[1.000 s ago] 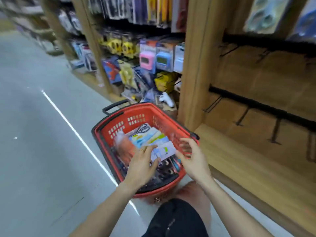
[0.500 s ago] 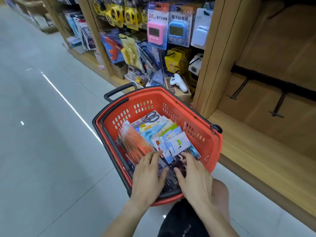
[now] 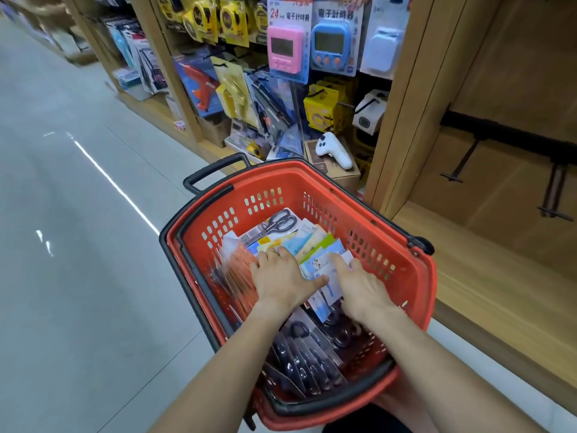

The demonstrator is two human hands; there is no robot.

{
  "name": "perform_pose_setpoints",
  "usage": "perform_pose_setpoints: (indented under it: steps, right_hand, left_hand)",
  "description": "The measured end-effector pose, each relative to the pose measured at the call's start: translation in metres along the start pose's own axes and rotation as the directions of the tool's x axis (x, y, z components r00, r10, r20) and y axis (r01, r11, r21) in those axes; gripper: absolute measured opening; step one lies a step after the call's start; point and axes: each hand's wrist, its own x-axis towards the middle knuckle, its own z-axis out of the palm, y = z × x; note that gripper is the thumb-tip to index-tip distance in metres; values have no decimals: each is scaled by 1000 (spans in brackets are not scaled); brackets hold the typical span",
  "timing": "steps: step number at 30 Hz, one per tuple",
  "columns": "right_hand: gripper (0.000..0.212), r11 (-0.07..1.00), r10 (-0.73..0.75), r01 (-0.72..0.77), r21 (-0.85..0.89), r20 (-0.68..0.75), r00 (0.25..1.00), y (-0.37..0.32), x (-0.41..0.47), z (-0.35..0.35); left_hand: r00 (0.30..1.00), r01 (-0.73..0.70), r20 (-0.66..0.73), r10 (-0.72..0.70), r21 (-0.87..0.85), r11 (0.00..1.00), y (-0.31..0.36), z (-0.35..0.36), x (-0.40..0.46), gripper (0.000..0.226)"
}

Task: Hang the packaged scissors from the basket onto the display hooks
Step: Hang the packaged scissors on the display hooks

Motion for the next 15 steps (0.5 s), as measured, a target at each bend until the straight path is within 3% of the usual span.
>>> perform_pose_setpoints:
  steps: [3,9,12,15]
  right_hand:
    - [109,995,-85,85,-59,10,996,-7,11,4]
    - [119,983,-165,161,-87,-50,985,-6,8,5]
    - [119,970,-237,231,-76,-85,968,-9,13,4]
    - [112,965,-260,258,-40,-77,963,-12,17,7]
  left_hand:
    - [997,-27,-68,25,-19,999,-7,11,5,101]
    - [983,-72,-173,59,-72,995,-7,17,5,91]
    - [991,-87,-117,72,-135,987,-8,17,3,87]
    - [996,-70,-72,56,-214,974,-12,14,4,101]
